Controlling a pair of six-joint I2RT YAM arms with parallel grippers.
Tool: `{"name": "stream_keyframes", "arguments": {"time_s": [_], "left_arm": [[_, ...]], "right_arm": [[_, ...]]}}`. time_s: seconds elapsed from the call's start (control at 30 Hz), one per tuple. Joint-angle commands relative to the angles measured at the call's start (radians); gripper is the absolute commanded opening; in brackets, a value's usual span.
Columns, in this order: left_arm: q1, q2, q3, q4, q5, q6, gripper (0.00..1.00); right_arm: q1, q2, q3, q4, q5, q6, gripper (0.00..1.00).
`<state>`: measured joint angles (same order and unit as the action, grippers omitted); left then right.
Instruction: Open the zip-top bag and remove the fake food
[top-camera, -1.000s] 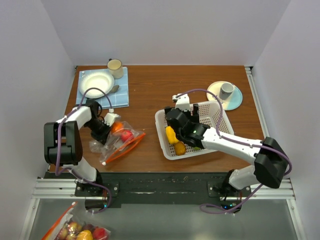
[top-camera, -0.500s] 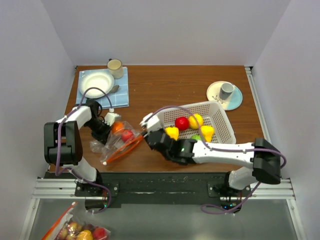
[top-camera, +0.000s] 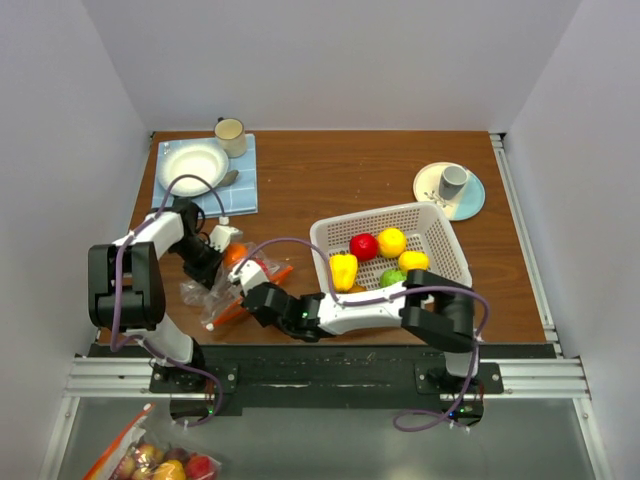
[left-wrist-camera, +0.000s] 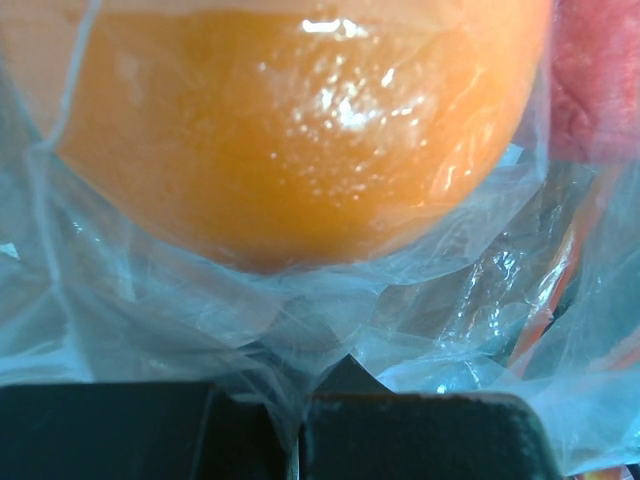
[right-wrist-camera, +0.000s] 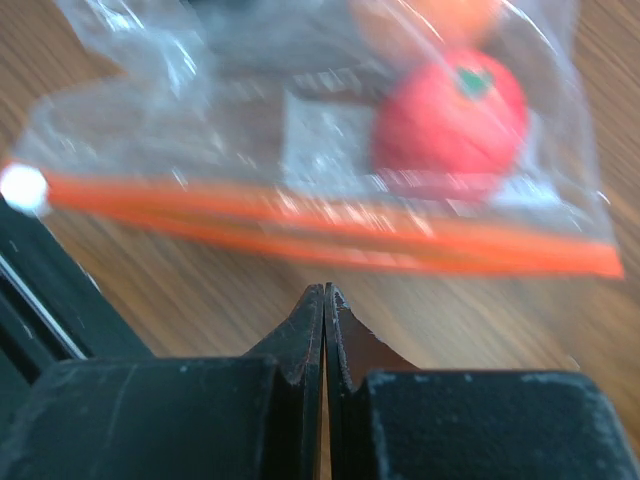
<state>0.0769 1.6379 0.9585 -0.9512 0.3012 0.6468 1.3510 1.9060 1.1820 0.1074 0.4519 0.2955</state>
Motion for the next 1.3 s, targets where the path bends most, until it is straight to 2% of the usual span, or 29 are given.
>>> {"name": "stream_keyframes", "arguments": {"time_s": [0.0, 0.1, 0.2, 0.23, 0.33, 0.43, 0.53, 0.97, 1.27], "left_arm": [[-0.005, -0.026, 0.025, -0.008, -0.005, 0.004, 0.00], [-0.005, -0.033, 0.010, -0.008, -0.017, 0.014, 0.00], [-0.003, -0.035, 0.006, -0.009, -0.028, 0.020, 0.00], [-0.003, -0.033, 0.005, -0.011, -0.028, 0.020, 0.00], [-0.003, -0.039, 0.005, -0.017, -0.027, 0.030, 0.00], [-0.003, -0.044, 0.000, -0.017, -0.033, 0.040, 0.00], [-0.003, -0.039, -0.004, -0.014, -0.039, 0.045, 0.00], [-0.003, -0.035, -0.020, -0.041, -0.051, 0.088, 0.00], [-0.005, -0.046, -0.026, -0.152, -0.019, 0.221, 0.00]], "right_arm": [[-0.004, 0.060, 0.128, 0.072, -0.021, 0.031, 0.04], [-0.015, 0.105, 0.157, 0.087, -0.036, 0.059, 0.06], [-0.027, 0.149, 0.197, 0.084, -0.018, 0.060, 0.18], [-0.030, 0.163, 0.211, 0.065, 0.008, 0.057, 0.33], [-0.044, 0.186, 0.242, 0.035, 0.065, 0.059, 0.66], [-0.049, 0.176, 0.235, 0.032, 0.186, 0.060, 0.82], [-0.050, 0.166, 0.234, 0.035, 0.235, 0.045, 0.87], [-0.082, 0.221, 0.263, 0.061, 0.300, 0.011, 0.90], [-0.147, 0.283, 0.306, 0.109, 0.148, 0.013, 0.88]]}}
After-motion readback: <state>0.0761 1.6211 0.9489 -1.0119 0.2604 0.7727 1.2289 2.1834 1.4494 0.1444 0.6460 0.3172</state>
